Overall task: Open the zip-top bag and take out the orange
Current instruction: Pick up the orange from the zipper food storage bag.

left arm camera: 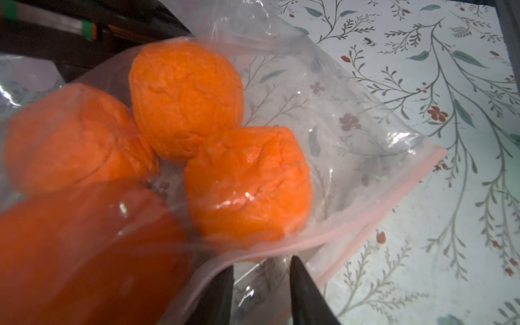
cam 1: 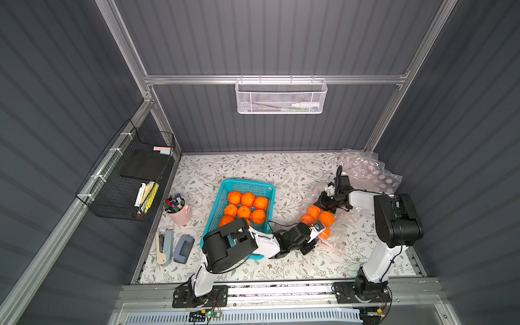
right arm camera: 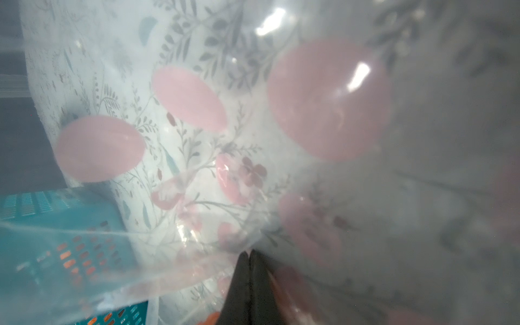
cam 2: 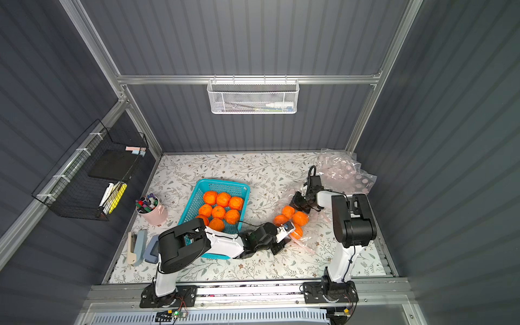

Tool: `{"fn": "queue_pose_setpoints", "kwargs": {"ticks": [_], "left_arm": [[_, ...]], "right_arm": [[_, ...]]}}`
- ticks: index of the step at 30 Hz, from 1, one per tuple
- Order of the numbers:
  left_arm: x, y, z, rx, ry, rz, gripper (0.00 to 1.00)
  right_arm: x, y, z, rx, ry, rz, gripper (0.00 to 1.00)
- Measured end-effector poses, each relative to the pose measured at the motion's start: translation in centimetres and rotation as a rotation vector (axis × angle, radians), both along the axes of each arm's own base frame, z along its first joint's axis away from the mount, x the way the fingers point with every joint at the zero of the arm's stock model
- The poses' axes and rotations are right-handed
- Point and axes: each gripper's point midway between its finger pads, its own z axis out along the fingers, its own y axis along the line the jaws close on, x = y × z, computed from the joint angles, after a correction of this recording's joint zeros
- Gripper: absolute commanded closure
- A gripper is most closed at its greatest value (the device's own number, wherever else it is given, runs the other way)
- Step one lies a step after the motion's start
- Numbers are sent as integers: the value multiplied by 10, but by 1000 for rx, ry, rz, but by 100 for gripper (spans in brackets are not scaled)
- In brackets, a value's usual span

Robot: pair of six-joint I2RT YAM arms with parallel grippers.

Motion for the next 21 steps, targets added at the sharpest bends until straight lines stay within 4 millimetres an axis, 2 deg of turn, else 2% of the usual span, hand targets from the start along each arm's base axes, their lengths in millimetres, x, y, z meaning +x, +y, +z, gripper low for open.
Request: {"fn": "queue_pose_setpoints", "kwargs": {"ticks": [5, 11, 21], "left_arm": [[3, -2, -2, -7, -1, 13, 43], [12, -14, 10, -50, -47, 15, 28], [22, -32, 11, -77, -98, 7, 14]], "right_arm": [[0, 0, 0, 1, 0, 0, 97], [0, -1, 0, 1, -1, 0, 97], [2, -2, 0, 2, -4, -4, 97]]}}
